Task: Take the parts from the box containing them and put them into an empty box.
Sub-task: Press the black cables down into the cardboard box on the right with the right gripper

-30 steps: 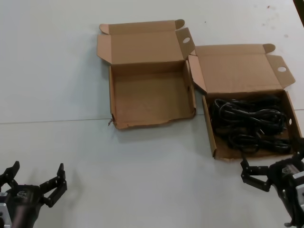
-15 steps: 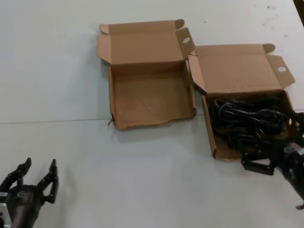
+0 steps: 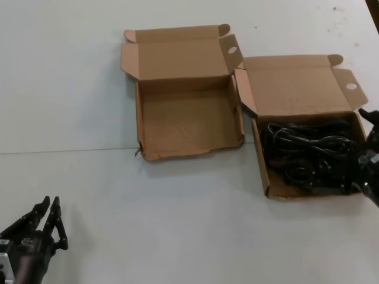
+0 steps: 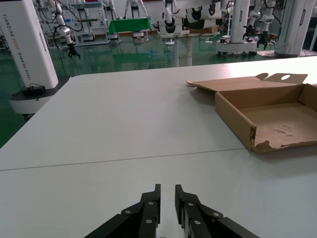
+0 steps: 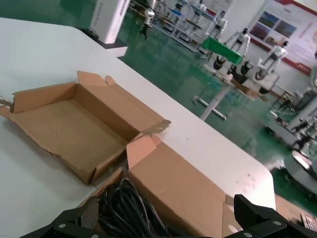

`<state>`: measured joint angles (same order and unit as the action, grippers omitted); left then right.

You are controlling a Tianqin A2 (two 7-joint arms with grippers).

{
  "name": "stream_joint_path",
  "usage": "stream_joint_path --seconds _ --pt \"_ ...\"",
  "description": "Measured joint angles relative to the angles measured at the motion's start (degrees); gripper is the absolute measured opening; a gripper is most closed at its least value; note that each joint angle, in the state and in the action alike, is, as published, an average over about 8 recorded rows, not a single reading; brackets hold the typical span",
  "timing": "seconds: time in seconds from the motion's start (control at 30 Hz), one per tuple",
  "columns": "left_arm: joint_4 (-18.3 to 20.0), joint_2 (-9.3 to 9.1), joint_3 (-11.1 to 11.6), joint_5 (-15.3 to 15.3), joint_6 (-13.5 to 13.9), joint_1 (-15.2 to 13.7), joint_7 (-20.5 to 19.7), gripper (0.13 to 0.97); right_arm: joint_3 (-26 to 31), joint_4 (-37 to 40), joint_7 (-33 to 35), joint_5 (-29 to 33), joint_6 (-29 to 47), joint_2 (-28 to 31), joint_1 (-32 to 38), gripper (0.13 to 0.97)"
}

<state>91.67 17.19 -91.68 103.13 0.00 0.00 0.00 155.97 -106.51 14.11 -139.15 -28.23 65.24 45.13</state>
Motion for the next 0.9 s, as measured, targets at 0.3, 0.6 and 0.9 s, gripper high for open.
stream_joint_path --seconds 0.3,0.6,0.9 --pt "0.0 0.0 0.0 0.0 0.0 0.0 0.0 0.186 1.7 4.6 0.0 2.5 9.2 -0.5 5.2 0.966" --pt "0.0 0.0 0.0 0.0 0.0 0.0 0.0 0.157 1.8 9.3 0.0 8.5 20.5 -1.1 8.2 0.966" --pt "0.0 0.0 0.0 0.0 0.0 0.0 0.0 0.157 1.8 13.6 0.0 28.0 38.9 -1.9 13.6 0.966"
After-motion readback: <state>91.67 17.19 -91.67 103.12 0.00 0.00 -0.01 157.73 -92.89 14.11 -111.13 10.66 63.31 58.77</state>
